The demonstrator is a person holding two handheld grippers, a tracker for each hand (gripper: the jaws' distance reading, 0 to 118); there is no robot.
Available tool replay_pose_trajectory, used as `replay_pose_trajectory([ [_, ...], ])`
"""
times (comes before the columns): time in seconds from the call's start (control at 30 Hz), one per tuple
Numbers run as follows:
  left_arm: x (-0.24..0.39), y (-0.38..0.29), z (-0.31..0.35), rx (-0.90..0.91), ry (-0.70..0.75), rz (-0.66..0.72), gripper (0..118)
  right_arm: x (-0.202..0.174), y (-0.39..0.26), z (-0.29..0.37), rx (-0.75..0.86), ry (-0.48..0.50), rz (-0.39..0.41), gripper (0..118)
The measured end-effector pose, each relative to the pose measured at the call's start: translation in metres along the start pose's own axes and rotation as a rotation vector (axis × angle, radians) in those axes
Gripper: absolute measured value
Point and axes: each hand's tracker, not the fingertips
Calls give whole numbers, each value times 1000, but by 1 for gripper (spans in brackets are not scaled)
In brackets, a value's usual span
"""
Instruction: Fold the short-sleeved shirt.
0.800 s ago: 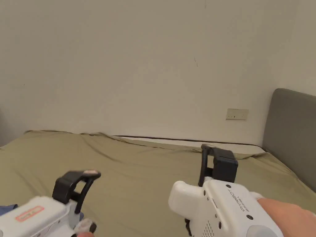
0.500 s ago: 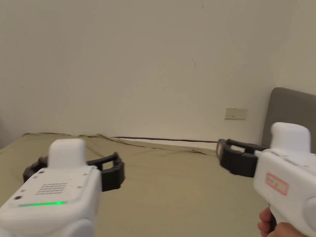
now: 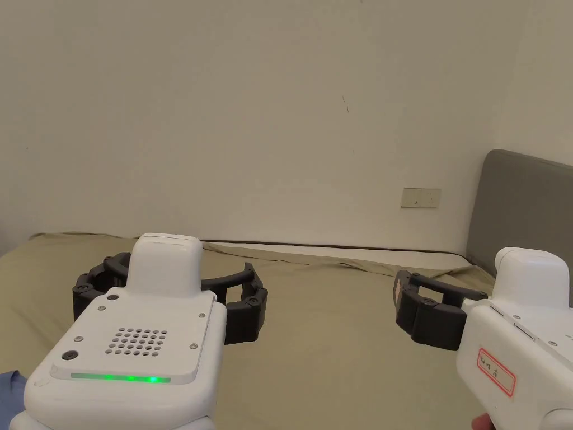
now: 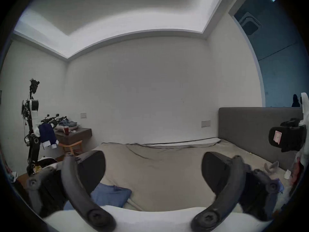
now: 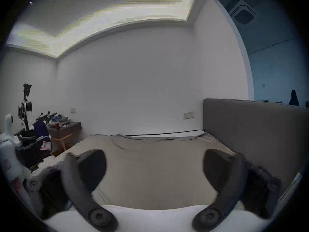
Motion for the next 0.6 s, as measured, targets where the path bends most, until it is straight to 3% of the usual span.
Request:
replay_pose_trajectory([
  [0.03, 0, 0, 0, -11, -11, -5, 73, -2, -1, 3, -1, -15, 5, 60],
  [0.07, 0, -1, 0, -36, -78, -9, 13, -3, -4, 5, 14, -29, 13, 9],
  [0.1, 0, -2, -6, -69, -137, -3, 0, -3, -5, 5, 16, -53, 30, 4],
  [0.13, 0, -5, -13, -149, -217, -7, 0, 1, -8, 5, 1, -109, 48, 4],
  [0.2, 7, -16, -19, -213, -284, -13, 0, 8, -11, 8, 7, -74, 21, 4],
  [0.3, 8, -25, -17, -198, -270, 35, 0, 18, -10, 15, 13, -52, -31, 4],
  [0.47, -16, -20, -17, -209, -216, 125, 0, 14, -8, 12, 22, -74, 13, 4],
  [0.6, -80, -18, 2, -185, -44, 144, 0, -31, -2, -13, -4, 118, 13, 4],
])
